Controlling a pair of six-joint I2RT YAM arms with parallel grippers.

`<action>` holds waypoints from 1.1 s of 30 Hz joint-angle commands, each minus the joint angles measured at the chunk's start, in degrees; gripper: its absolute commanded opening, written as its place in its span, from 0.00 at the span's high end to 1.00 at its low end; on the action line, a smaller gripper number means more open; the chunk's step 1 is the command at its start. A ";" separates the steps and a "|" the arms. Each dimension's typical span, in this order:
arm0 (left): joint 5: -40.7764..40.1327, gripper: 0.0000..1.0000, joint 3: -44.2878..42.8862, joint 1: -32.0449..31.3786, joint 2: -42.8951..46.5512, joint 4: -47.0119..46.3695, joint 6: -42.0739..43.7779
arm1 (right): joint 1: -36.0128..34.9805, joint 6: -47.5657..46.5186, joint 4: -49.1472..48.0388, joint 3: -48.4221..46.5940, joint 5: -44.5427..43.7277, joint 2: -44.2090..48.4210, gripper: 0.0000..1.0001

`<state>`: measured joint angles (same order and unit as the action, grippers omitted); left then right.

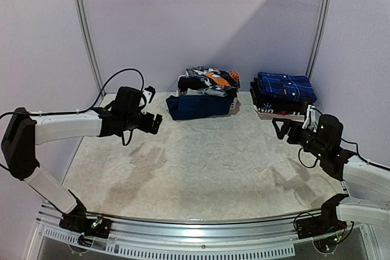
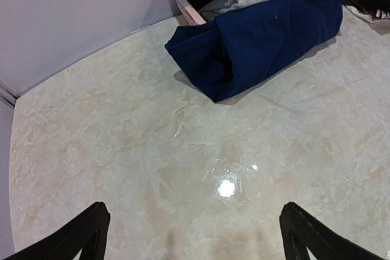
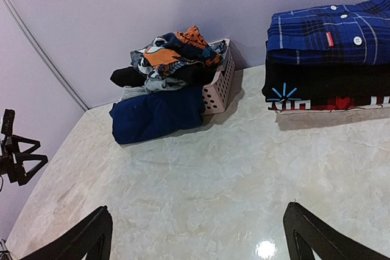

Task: Fold and stack the mixed laundry pile
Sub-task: Pick up the crumpled T-shirt from the bin.

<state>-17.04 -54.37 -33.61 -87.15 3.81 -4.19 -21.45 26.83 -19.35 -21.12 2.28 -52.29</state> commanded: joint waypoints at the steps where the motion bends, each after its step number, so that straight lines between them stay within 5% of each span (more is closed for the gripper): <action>1: 1.70 0.00 1.68 1.53 -1.48 -2.39 -0.74 | -0.34 0.50 -0.02 -1.46 0.72 -0.71 0.01; 15: 8.88 0.00 -2.81 6.43 -10.84 -7.84 -1.92 | -0.34 1.27 1.15 -1.43 -4.08 -0.05 0.01; 33: 23.36 0.02 -26.66 7.91 -34.54 -8.32 -1.70 | -0.35 0.37 2.52 -2.98 1.23 -2.10 0.01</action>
<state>1.87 -76.44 -26.22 -118.39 -4.47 -5.45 -21.43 27.62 -17.87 -22.76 2.07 -54.83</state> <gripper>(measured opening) 0.988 0.989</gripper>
